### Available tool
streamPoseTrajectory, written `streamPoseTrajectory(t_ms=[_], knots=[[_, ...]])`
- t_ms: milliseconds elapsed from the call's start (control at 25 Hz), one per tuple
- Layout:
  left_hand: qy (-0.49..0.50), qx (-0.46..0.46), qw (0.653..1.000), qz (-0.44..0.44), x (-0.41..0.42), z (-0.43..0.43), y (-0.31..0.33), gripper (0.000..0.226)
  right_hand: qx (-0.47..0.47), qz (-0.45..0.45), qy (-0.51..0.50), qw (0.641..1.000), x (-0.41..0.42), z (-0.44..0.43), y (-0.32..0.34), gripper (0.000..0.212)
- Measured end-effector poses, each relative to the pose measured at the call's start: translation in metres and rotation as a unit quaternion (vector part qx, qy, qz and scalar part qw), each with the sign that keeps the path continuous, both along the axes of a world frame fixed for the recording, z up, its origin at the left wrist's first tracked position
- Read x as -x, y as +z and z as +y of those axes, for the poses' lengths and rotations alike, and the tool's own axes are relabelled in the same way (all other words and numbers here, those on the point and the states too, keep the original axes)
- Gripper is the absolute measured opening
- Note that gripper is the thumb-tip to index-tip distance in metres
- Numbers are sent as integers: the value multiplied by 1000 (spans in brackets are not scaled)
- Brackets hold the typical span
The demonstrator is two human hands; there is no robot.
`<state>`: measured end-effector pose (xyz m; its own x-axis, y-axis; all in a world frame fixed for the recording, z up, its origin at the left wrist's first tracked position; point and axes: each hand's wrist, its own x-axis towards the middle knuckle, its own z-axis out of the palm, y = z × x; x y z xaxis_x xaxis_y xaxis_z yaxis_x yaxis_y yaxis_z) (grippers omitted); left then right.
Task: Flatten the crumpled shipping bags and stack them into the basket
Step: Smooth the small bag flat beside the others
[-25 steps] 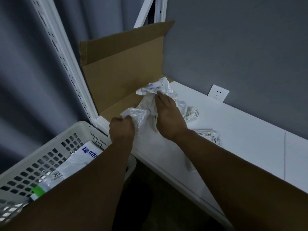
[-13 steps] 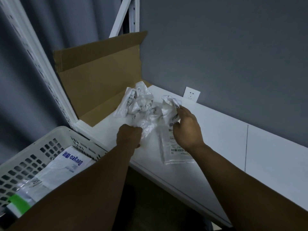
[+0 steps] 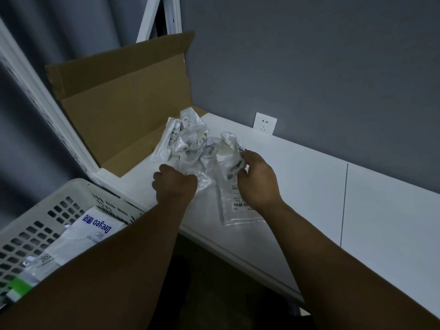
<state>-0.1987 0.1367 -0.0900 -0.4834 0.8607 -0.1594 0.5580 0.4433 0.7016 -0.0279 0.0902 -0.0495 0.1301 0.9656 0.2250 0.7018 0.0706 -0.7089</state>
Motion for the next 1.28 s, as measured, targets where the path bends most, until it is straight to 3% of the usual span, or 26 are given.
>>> streamPoseTrajectory(t_ms=[120, 160, 240, 360, 440, 560, 600, 680, 760, 880, 1000, 1160, 1280], knots=[[9, -162, 984, -70, -8, -1, 28, 39, -18, 23, -8, 1000, 4, 3, 6, 28], [10, -174, 976, -129, -11, 3, 36, 30, -15, 48, -17, 999, 5, 4, 9, 28], [38, -108, 945, -307, -18, 5, 54, 32, 8, 146, -47, 988, 6, 5, 17, 29], [67, 41, 816, -573, -28, -7, 64, 37, 26, 303, -78, 949, 8, 6, 26, 20], [12, 61, 750, -659, -34, -10, 60, 45, 39, 362, -68, 929, 11, 6, 30, 14], [-49, 11, 699, -713, -39, 3, 60, 41, 59, 345, -50, 935, 14, 6, 28, 10], [-61, 4, 696, -716, -40, 4, 64, 38, 52, 320, -45, 945, 15, 7, 28, 8], [-89, -15, 693, -716, -45, 5, 69, 33, 40, 278, -41, 959, 13, 10, 29, 25], [-102, -14, 699, -708, -51, 5, 69, 35, 69, 291, -35, 954, 11, 14, 33, 36], [-102, -1, 710, -697, -57, 5, 66, 29, 149, 365, -4, 919, 9, 14, 40, 22], [-104, 15, 715, -691, -59, 7, 66, 25, 150, 402, 26, 903, 7, 11, 41, 31], [-72, -1, 765, -639, -59, 8, 69, 35, 178, 412, 42, 893, 3, 11, 46, 23], [-25, -52, 752, -656, -45, 15, 66, 45, 179, 414, 3, 892, -2, 11, 48, 12]])
